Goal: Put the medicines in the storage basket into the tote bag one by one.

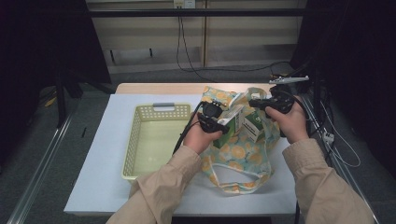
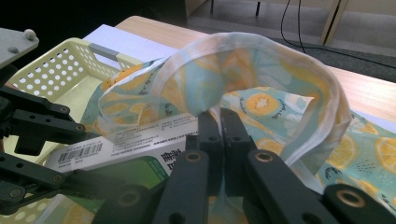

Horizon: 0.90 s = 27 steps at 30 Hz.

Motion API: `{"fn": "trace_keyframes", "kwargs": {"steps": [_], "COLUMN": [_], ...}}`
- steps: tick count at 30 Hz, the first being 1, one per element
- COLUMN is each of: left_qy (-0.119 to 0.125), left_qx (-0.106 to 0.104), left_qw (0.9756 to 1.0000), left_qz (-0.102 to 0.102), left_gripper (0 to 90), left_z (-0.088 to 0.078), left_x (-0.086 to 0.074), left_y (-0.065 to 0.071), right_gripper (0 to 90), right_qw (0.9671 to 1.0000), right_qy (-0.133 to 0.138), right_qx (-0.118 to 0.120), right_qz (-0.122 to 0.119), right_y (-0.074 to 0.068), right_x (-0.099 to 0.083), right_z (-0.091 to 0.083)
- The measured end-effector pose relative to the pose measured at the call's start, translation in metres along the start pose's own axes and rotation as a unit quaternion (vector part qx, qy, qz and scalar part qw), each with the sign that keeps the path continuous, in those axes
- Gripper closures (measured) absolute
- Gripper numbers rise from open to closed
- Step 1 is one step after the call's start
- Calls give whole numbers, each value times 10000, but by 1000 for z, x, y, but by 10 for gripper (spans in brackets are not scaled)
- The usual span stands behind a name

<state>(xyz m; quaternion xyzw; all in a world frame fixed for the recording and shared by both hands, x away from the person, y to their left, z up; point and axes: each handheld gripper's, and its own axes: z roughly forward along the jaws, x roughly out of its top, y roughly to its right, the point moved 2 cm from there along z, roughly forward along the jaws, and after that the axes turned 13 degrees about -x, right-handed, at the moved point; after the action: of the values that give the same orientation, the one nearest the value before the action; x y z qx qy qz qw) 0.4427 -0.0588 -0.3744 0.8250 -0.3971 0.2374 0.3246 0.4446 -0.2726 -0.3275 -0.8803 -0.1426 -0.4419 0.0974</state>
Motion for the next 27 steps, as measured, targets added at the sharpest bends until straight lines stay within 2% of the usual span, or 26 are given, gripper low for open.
{"fn": "trace_keyframes", "kwargs": {"steps": [6, 9, 15, 16, 17, 27], "left_qy": [4, -92, 5, 54, 25, 166], "left_qx": [-31, -90, -6, 113, 35, 238], "left_qw": [10000, 9999, 10000, 9999, 10000, 9996], "left_qz": [-21, 3, -26, -34, -18, 40], "left_gripper": [623, 623, 623, 623, 623, 623], "left_z": [2, 4, 6, 7, 7, 4], "left_x": [2, 4, 8, 9, 9, 15], "left_y": [-1, 1, -1, 0, -1, -5], "right_gripper": [899, 899, 899, 899, 899, 899], "right_qw": [10000, 10000, 10000, 10000, 10000, 9999], "right_qy": [20, 48, 53, 48, 54, 95], "right_qx": [-16, -23, -4, 2, 2, 17], "right_qz": [14, 22, 19, 22, 22, 70], "right_y": [1, 0, 1, 1, 2, 5], "right_x": [0, 1, 1, 1, 1, 1], "right_z": [-2, -2, -4, -4, -5, -7]}}
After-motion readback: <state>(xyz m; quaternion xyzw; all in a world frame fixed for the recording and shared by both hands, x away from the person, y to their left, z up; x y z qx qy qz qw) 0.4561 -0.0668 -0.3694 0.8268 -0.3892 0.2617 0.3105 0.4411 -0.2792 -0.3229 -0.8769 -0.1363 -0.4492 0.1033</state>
